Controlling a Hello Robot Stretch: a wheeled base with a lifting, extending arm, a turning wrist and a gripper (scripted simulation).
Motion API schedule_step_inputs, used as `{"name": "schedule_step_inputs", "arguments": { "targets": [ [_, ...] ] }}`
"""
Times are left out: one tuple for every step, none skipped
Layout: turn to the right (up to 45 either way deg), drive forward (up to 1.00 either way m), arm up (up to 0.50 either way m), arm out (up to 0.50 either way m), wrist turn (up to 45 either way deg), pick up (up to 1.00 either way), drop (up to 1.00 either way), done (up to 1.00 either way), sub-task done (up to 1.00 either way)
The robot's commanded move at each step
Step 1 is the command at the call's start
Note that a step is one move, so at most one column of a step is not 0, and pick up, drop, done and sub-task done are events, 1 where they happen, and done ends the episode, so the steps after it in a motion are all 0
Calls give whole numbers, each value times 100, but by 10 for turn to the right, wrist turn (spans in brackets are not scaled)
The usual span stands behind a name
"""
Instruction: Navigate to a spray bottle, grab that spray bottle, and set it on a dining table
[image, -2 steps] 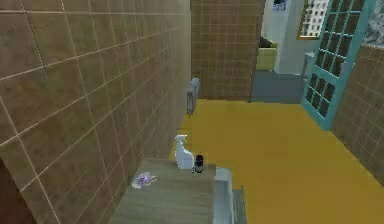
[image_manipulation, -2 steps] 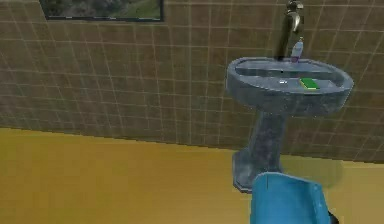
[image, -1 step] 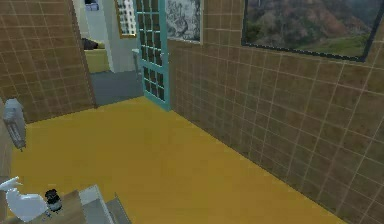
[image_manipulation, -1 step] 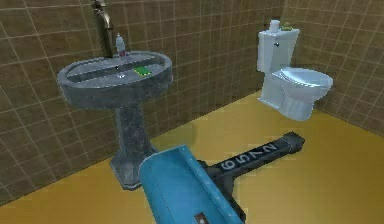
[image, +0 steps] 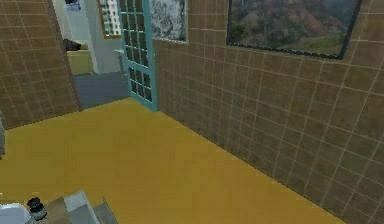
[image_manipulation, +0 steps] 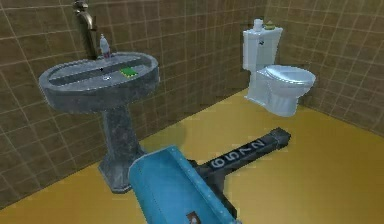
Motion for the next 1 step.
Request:
{"name": "schedule_step_inputs", "arguments": {
  "targets": [
    [0,60,0,0,0,0,0,0,0]
  ]
}}
